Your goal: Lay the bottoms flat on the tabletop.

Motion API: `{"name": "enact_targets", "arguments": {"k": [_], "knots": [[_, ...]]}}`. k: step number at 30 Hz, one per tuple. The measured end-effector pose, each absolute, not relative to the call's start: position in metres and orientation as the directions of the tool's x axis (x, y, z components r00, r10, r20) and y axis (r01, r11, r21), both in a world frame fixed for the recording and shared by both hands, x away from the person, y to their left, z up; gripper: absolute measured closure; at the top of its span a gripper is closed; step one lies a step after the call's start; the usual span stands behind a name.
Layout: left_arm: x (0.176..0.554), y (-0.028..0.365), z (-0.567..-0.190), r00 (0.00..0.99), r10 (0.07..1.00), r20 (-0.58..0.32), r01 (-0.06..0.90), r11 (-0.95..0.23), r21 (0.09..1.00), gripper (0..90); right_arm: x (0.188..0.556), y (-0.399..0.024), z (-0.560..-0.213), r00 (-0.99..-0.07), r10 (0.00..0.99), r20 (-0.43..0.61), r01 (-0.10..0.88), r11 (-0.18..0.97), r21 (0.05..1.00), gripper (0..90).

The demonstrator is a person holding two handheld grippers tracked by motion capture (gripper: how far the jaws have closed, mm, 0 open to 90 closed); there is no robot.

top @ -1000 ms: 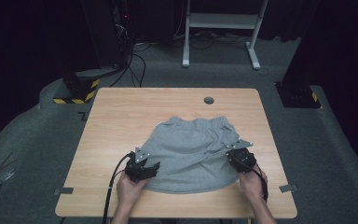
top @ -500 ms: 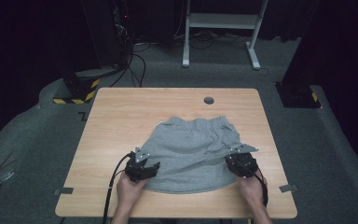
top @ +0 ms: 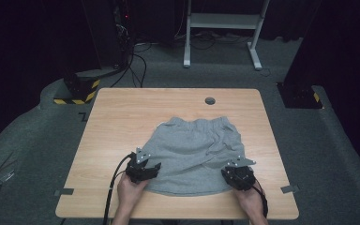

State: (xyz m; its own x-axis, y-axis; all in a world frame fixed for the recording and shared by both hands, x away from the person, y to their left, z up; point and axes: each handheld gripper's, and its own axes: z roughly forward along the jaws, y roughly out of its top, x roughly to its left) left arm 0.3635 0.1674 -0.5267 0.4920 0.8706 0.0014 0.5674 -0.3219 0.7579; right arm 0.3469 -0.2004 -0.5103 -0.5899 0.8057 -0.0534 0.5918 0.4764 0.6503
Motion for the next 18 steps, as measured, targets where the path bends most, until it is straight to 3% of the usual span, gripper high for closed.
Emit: {"name": "enact_targets", "arguments": {"k": [5,9,14,16,18], "knots": [[0.364,0.167,-0.527,0.492,0.871,0.002,0.567,-0.322,0.758,34.4,0.336,-0.202,-0.507,-0.613,0.787,-0.067,0.582,0.507,0.636,67.8],[0.364,0.167,-0.527,0.492,0.87,0.002,0.567,-0.322,0.758,34.4,0.347,-0.204,-0.487,-0.553,0.826,-0.106,0.563,0.465,0.684,63.5],[0.364,0.167,-0.527,0.491,0.871,0.002,0.568,-0.322,0.758,34.3,0.371,-0.204,-0.491,-0.528,0.842,-0.111,0.612,0.468,0.638,68.3],[0.363,0.167,-0.527,0.491,0.871,0.002,0.568,-0.321,0.758,34.3,0.371,-0.202,-0.503,-0.548,0.83,-0.104,0.63,0.491,0.602,72.1],[0.364,0.167,-0.527,0.491,0.871,0.002,0.568,-0.321,0.758,34.2,0.359,-0.201,-0.507,-0.571,0.817,-0.075,0.606,0.481,0.633,74.3]]}}
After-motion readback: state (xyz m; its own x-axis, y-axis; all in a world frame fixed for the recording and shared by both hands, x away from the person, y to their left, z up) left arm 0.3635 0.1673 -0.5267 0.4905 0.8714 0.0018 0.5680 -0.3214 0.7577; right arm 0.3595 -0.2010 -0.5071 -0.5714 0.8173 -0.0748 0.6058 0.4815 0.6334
